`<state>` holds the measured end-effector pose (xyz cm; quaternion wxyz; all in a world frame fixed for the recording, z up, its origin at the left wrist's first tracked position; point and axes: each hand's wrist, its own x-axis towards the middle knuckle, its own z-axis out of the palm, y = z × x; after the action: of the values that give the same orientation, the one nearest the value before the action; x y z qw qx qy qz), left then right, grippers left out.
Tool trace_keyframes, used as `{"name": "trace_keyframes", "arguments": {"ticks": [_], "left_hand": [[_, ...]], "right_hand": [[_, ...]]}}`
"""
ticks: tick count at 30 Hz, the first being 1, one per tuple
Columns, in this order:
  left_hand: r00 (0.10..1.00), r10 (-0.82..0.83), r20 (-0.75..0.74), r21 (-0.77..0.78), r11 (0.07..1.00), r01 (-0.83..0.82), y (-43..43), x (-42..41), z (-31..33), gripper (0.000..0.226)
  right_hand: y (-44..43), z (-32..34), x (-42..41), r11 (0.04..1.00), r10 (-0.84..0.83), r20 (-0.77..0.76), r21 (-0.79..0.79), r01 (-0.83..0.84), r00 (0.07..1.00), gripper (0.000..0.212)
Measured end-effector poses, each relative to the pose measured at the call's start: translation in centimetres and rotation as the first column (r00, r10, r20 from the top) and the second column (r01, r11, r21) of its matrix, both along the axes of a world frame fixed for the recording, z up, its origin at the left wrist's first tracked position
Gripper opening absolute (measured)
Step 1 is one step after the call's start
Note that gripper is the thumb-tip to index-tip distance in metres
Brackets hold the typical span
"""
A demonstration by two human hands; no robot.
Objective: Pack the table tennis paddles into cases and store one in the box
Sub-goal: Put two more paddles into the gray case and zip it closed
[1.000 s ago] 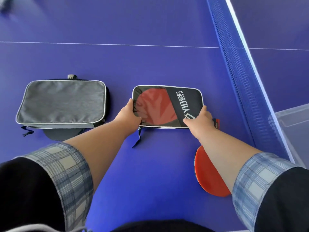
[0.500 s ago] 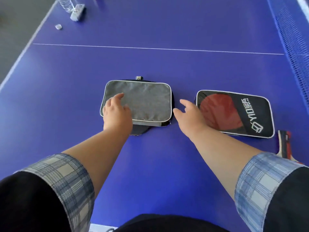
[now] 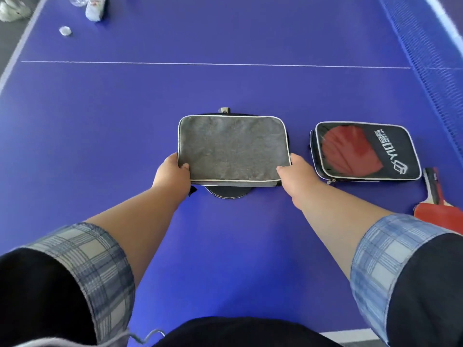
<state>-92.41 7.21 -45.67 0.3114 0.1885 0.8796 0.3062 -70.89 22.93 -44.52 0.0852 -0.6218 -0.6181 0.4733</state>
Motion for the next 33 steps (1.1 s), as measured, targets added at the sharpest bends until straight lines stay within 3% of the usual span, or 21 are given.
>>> {"name": "trace_keyframes", "arguments": {"ticks": [4,9,16,23,28,31,33], "left_hand": [[0.996,-0.073,-0.051,0.026,0.997,0.074,-1.5,0.9,1.2,0.020],[0.992,-0.120,0.027,0.071,0.991,0.117,-2.2,4.0,3.5,0.031],[0.986,-0.169,-0.017,-0.060,0.984,0.167,-5.2,13.0,2.7,0.038],[0.976,-0.215,0.027,-0.092,0.972,0.217,-4.8,19.4,1.2,0.049],[0.919,-0.379,-0.111,-0.212,0.912,0.351,-1.4,20.1,0.0,0.056],[0.878,-0.457,-0.147,-0.315,0.863,0.396,-0.2,21.1,-0.7,0.068],[0.899,-0.409,-0.158,-0.331,0.879,0.342,-0.6,22.7,-0.5,0.076]], "right_hand": [[-2.5,1.6,2.4,1.000,-0.023,-0.008,0.005,0.023,1.000,0.022],[-6.4,3.0,8.2,0.998,-0.055,-0.002,-0.022,0.055,0.998,0.018],[-9.8,2.9,17.5,0.997,-0.051,-0.014,-0.057,0.050,0.999,0.036],[-14.7,0.3,26.3,0.979,-0.115,0.029,-0.166,0.118,0.993,0.037],[-15.6,-1.0,29.4,0.954,0.114,-0.011,-0.278,-0.113,0.993,0.012],[-15.3,-0.6,30.5,0.911,0.275,0.055,-0.335,-0.242,0.960,0.019],[-14.8,-0.2,31.0,0.910,0.313,0.148,-0.329,-0.252,0.938,0.021]]}}
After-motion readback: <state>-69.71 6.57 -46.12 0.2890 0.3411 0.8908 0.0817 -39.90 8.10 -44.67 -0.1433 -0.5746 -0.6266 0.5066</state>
